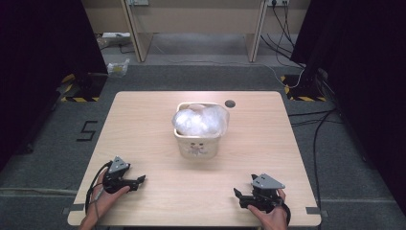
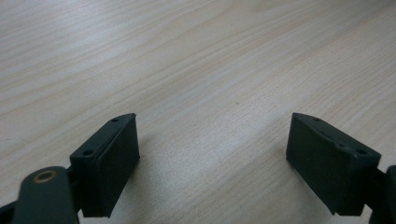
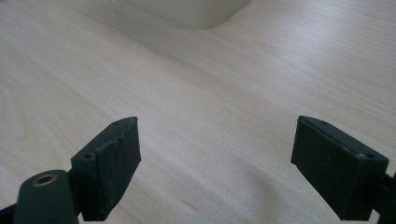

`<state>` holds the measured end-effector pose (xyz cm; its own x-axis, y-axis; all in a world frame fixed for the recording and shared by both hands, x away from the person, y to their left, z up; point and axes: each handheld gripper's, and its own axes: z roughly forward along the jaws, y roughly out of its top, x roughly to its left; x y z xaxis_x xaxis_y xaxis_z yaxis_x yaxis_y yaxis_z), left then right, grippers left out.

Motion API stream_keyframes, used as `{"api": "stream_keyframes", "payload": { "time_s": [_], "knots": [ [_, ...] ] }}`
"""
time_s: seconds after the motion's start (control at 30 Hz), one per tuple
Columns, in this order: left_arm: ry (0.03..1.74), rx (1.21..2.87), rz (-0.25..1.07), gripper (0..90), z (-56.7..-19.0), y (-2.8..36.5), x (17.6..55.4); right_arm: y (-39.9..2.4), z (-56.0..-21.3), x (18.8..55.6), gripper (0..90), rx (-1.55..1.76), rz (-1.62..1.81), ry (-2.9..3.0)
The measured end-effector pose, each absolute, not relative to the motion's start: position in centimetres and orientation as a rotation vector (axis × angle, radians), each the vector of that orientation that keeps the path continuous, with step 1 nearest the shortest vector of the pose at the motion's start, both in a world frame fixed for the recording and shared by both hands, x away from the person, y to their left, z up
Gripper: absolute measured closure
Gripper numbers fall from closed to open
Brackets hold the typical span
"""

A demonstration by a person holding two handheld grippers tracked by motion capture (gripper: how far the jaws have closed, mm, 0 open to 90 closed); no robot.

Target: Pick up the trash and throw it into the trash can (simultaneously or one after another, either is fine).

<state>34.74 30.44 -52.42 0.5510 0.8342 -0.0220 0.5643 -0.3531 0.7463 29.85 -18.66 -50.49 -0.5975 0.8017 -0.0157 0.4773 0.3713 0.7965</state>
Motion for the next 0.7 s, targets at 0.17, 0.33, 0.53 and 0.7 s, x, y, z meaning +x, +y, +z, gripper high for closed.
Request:
{"api": "stream_keyframes", "payload": {
  "time_s": [0.17,0.33,0.53,0.7],
  "knots": [
    [1.122,2.061,0.476,16.1,-52.4,30.4,34.7,-18.6,-50.9,29.8,15.7,1.109,1.06,2.245],
    [1.122,2.062,0.476,16.1,-52.4,30.4,34.7,-18.5,-51.2,29.9,15.8,1.096,1.017,2.256],
    [1.122,2.061,0.475,16.1,-52.4,30.4,34.7,-18.5,-51.6,30.1,16.1,1.11,0.964,2.271],
    [1.122,2.059,0.477,16.1,-52.4,30.4,34.7,-18.6,-51.7,30.2,15.5,1.13,0.952,2.287]
  ]
}}
